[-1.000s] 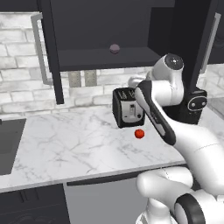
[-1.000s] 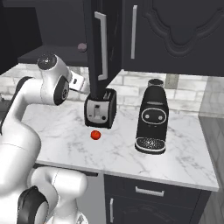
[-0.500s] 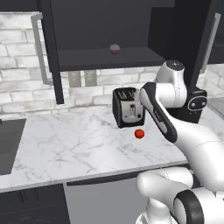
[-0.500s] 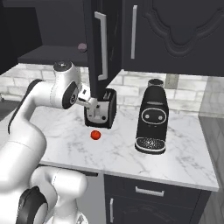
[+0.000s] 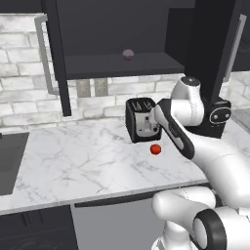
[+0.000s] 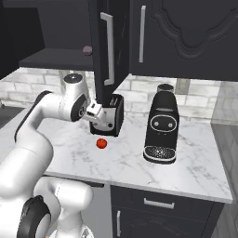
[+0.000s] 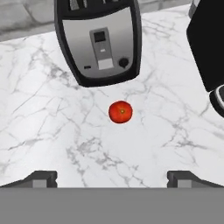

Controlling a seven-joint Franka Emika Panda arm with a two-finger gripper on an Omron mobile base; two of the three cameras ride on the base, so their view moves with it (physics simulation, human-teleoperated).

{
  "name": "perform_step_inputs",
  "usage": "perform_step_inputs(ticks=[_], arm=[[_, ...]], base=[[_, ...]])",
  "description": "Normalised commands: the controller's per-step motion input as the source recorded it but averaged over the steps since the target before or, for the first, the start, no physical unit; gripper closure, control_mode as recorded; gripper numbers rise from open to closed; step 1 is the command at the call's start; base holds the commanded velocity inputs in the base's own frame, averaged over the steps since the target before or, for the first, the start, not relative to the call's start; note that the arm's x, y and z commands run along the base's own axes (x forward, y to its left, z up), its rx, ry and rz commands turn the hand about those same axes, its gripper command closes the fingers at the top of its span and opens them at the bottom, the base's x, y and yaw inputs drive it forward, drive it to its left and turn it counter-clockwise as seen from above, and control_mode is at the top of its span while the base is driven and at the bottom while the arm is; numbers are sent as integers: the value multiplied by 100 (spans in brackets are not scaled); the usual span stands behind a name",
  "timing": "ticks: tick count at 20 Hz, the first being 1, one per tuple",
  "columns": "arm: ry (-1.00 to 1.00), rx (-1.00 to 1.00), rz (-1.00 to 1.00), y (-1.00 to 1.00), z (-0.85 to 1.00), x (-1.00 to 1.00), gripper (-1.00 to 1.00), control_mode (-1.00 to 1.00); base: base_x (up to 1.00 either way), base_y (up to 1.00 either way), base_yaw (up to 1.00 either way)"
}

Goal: Pick the eggplant, tomato from the counter and place them in the cabinet. Then close the cabinet.

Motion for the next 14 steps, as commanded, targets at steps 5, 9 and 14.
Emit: perform_step_inputs(ticks=[5,9,14], arm=[[0,0,5,-2,-53,0,-100,-100],[0,0,5,0,-51,0,-100,-100],[1,0,5,0,-42,10,-100,-100]], base=[[0,0,0],[0,0,0],[0,0,0]])
